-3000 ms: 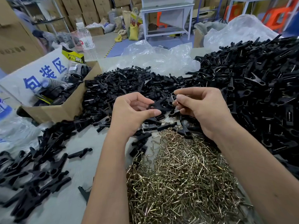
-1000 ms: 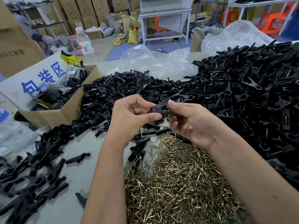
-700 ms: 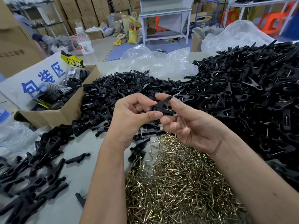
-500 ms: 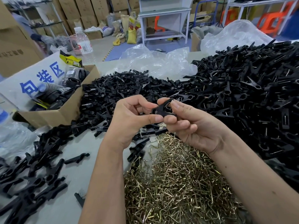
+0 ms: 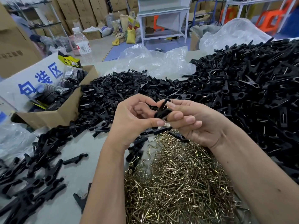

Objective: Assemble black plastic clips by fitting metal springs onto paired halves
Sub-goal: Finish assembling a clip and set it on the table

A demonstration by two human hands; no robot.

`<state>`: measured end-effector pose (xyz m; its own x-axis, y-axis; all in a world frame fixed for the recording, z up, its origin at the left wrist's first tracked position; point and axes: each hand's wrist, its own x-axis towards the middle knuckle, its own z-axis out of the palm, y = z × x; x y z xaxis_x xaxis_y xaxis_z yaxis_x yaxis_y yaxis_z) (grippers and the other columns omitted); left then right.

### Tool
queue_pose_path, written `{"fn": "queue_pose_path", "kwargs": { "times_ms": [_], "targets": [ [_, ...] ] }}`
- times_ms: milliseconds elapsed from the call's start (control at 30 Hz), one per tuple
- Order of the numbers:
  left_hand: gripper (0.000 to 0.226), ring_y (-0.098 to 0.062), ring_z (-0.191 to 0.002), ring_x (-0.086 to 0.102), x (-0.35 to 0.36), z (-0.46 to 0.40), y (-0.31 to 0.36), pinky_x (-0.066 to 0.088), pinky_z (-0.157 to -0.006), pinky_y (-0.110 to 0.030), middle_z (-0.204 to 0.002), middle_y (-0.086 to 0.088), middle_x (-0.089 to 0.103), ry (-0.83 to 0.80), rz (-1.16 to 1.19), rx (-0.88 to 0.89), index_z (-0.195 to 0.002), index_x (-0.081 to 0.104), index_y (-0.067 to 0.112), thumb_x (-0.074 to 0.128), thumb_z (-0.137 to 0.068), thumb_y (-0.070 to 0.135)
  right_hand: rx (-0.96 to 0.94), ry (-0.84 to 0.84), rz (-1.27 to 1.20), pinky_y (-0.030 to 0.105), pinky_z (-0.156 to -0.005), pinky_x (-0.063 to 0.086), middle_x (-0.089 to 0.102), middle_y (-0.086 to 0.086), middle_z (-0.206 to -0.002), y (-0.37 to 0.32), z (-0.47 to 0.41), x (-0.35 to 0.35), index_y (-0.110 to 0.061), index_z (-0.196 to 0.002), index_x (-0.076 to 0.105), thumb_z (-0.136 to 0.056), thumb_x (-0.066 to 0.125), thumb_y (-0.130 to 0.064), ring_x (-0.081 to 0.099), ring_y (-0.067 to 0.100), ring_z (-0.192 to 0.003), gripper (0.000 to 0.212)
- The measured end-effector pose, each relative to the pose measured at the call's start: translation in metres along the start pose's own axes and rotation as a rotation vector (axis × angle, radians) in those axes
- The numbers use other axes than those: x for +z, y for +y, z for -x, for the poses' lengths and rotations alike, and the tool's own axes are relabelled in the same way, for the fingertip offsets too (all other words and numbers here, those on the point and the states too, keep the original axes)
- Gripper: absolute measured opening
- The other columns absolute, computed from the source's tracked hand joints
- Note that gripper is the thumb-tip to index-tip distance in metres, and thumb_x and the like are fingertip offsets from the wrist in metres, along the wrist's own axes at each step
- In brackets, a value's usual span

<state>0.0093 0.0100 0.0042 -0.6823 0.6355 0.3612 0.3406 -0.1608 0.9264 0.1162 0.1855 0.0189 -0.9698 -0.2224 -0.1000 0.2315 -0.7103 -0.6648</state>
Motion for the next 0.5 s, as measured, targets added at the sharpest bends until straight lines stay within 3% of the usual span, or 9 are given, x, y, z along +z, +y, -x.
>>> {"fn": "queue_pose_path", "kwargs": {
  "times_ms": [67, 200, 267, 400, 500],
  "targets": [
    [0.045, -0.011, -0.067, 0.066, -0.0026, -0.0005, -0.0001, 0.057, -0.068, -0.023, -0.073, 0.000, 0.071, 0.025, -0.003, 0.009, -0.094, 0.075, 0.016, 0.098, -0.055, 0.013, -0.021, 0.048, 0.153, 0.011, -0.034, 0.042, 0.057, 0.005, -0.064, -0.0027, -0.0008, 0.0016, 0.001, -0.139, 0.057, -0.096, 0.057, -0.013, 0.052, 0.004, -0.043, 0.045],
    [0.043, -0.007, -0.070, 0.067, -0.0090, -0.0004, 0.0003, 0.055, -0.067, -0.019, -0.071, -0.004, 0.066, 0.028, -0.037, 0.000, -0.087, 0.072, 0.013, 0.100, -0.055, 0.008, -0.011, 0.038, 0.347, 0.015, -0.044, 0.053, 0.071, 0.018, -0.081, -0.0023, 0.0015, 0.0024, -0.009, -0.126, 0.071, -0.106, 0.053, -0.017, 0.066, 0.013, -0.055, 0.029],
    [0.041, -0.004, -0.073, 0.071, -0.0087, 0.0011, 0.0008, 0.055, -0.068, -0.017, -0.071, -0.007, 0.065, 0.024, -0.026, -0.014, -0.087, 0.069, 0.008, 0.096, -0.056, 0.007, -0.007, 0.008, 0.345, 0.016, -0.047, 0.055, 0.072, 0.020, -0.085, -0.0014, 0.0022, 0.0007, -0.010, -0.127, 0.072, -0.107, 0.052, -0.018, 0.068, 0.014, -0.059, 0.029],
    [0.040, -0.006, -0.084, 0.076, -0.0072, 0.0011, 0.0027, 0.056, -0.069, -0.015, -0.071, 0.004, 0.070, 0.009, 0.015, -0.006, -0.088, 0.065, 0.001, 0.092, -0.058, 0.006, -0.014, -0.066, 0.260, 0.014, -0.049, 0.056, 0.072, 0.018, -0.087, -0.0005, 0.0018, -0.0038, -0.009, -0.131, 0.069, -0.102, 0.060, -0.023, 0.069, 0.011, -0.062, 0.034],
    [0.038, -0.013, -0.092, 0.078, -0.0070, 0.0015, 0.0054, 0.058, -0.071, -0.019, -0.070, -0.003, 0.068, 0.019, 0.036, 0.004, -0.085, 0.067, 0.005, 0.093, -0.057, 0.005, -0.009, -0.096, 0.198, 0.013, -0.049, 0.055, 0.070, 0.016, -0.086, 0.0011, 0.0009, -0.0062, -0.008, -0.133, 0.068, -0.098, 0.064, -0.021, 0.069, 0.009, -0.061, 0.038]
  ]
}}
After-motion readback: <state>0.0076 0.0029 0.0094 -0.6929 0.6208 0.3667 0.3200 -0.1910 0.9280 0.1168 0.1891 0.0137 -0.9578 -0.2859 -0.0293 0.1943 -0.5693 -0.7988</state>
